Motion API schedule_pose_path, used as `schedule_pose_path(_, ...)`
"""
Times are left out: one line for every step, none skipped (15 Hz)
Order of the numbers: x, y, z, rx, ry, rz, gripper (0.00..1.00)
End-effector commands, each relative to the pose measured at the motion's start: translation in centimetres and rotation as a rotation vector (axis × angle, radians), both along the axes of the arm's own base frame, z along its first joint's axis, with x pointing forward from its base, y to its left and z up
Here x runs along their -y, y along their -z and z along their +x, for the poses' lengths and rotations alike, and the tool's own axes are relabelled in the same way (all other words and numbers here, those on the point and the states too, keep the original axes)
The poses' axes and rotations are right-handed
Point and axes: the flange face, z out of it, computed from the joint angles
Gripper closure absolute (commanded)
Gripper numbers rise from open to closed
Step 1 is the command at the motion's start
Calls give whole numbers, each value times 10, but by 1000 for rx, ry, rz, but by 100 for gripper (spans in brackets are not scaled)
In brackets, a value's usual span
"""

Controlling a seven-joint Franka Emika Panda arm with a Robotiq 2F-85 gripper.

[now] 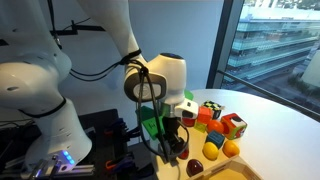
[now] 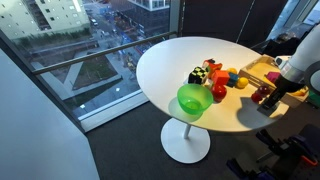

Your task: Put the grey block in the box

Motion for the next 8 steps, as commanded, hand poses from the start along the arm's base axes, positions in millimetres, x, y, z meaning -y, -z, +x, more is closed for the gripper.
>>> schedule_pose_path(1, -15, 4, -2, 2, -22, 67)
schedule_pose_path(4, -22, 5, -2, 5, -27, 67)
schedule_pose_path(6, -26, 6, -4, 9, -34, 69)
schedule_pose_path(9, -33, 8, -4, 14, -39, 70)
schedule_pose_path(12, -41, 10, -4, 26, -45, 70)
schedule_pose_path(13, -47, 11, -4, 31, -45, 70)
schedule_pose_path(17, -55, 14, 1, 42, -49, 70)
schedule_pose_path(22, -64, 18, 7, 57, -58, 70)
